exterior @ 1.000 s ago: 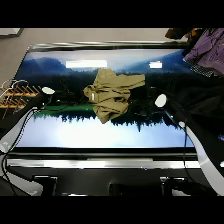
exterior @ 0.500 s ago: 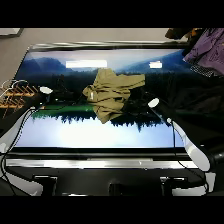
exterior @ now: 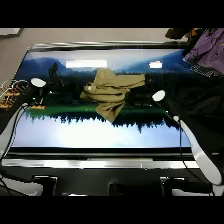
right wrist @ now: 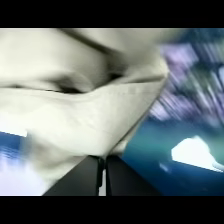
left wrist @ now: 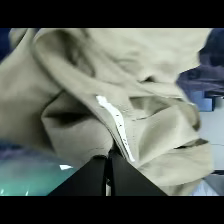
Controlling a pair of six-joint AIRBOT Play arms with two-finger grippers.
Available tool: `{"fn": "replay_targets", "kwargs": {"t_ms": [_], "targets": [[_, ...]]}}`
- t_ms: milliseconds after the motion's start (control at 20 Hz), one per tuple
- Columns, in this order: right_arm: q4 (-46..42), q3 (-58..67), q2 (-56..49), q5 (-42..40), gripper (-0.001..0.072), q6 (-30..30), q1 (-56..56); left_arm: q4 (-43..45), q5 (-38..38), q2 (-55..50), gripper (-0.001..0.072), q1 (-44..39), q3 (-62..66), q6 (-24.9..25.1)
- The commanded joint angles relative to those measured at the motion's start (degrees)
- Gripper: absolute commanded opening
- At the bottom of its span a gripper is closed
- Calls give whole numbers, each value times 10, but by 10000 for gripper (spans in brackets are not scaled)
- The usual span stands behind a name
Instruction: Fold the clothes and pants, and hang the long-sleeved shirts on hangers.
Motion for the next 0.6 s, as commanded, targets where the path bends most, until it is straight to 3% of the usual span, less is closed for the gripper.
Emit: {"fn": "replay_targets", "kwargs": {"t_ms": [0, 250, 550], "targets": [[-93, 76, 104, 62, 31, 34, -4, 54, -22, 69, 16, 0, 87, 0], [-110, 197, 266, 186, 31, 41, -4, 64, -38, 231, 18, 0, 173, 0], [-84, 219, 440, 275, 31, 87, -4, 64, -111, 407, 19, 0, 172, -2]]}}
